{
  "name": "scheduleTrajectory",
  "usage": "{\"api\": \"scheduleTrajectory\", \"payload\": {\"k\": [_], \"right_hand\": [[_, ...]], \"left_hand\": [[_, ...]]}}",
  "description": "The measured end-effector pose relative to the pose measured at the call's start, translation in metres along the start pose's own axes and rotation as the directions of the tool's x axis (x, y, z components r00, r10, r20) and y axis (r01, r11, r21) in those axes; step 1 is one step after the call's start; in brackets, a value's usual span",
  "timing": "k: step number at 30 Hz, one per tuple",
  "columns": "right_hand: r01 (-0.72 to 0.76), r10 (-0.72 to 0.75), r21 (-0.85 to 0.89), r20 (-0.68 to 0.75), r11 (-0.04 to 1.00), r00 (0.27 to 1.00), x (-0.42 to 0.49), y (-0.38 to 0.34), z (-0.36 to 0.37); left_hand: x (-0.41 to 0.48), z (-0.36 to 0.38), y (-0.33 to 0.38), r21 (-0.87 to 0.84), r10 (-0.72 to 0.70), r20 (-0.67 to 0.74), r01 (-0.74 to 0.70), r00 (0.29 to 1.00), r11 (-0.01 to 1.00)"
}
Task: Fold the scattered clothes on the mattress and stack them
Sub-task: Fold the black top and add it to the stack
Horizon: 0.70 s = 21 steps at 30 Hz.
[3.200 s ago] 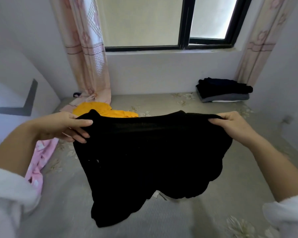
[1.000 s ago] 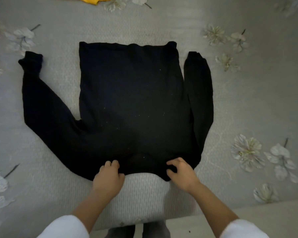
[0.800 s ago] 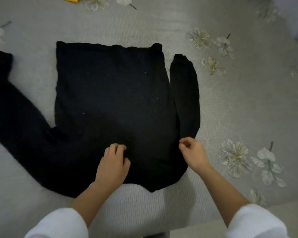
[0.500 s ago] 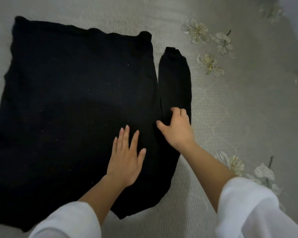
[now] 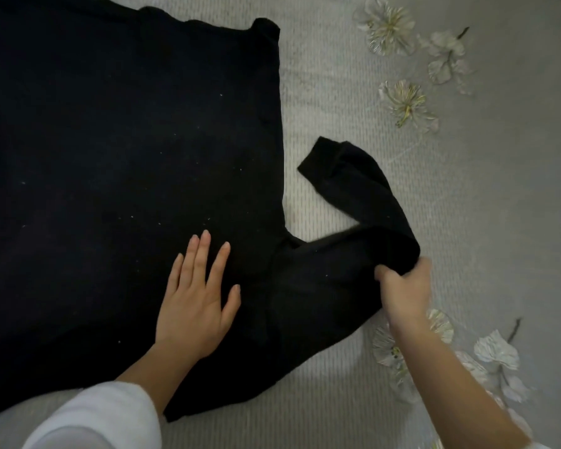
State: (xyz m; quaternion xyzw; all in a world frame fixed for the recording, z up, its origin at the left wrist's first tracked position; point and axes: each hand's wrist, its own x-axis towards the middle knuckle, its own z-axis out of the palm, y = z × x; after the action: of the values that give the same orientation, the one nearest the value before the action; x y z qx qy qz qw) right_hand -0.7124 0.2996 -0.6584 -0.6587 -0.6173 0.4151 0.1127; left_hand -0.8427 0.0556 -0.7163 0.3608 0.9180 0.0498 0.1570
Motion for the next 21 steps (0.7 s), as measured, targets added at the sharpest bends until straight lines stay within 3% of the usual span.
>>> {"api": "scheduleTrajectory", "payload": {"k": [3, 7, 9, 11, 12, 13, 15, 18, 21], "right_hand": [[0.264, -0.279, -0.244, -0.027, 0.933, 0.960, 0.016, -0.028, 0.013], [0.425, -0.473, -0.387, -0.035, 0.818, 0.880, 0.029, -0.070, 0.030], [0.522, -0.564, -0.588, 0.131, 0.618, 0.815, 0.037, -0.081, 0.034], [0.567, -0.484, -0.762, 0.386, 0.311, 0.785, 0.046, -0.082, 0.038], [0.559, -0.417, -0.793, 0.435, 0.243, 0.798, 0.052, -0.080, 0.039], [0.544, -0.401, -0.805, 0.428, 0.239, 0.810, 0.056, -0.079, 0.038], [0.537, -0.463, -0.731, 0.335, 0.421, 0.820, 0.063, -0.083, 0.032], [0.455, -0.457, -0.418, 0.100, 0.786, 0.884, 0.057, -0.105, 0.022], [0.349, -0.353, -0.061, -0.062, 0.935, 0.934, 0.029, -0.147, 0.019]], "left_hand": [[0.000, -0.002, 0.001, 0.001, -0.005, 0.006, 0.005, 1.000, 1.000], [0.001, 0.000, 0.001, -0.004, -0.004, -0.012, 0.004, 1.000, 1.000], [0.001, 0.001, 0.001, -0.018, -0.004, -0.021, 0.004, 1.000, 1.000], [0.000, 0.002, 0.001, -0.023, -0.003, -0.021, 0.003, 1.000, 1.000], [0.000, 0.002, 0.000, -0.026, -0.005, -0.021, 0.004, 1.000, 1.000], [0.000, 0.002, 0.000, -0.029, -0.007, -0.020, 0.006, 1.000, 1.000], [0.001, 0.001, 0.000, -0.037, -0.010, -0.015, 0.010, 1.000, 0.999], [0.002, 0.000, -0.002, -0.045, 0.009, -0.002, -0.009, 1.000, 0.999], [0.003, -0.002, -0.003, -0.091, 0.019, 0.050, -0.014, 0.999, 0.996]]}}
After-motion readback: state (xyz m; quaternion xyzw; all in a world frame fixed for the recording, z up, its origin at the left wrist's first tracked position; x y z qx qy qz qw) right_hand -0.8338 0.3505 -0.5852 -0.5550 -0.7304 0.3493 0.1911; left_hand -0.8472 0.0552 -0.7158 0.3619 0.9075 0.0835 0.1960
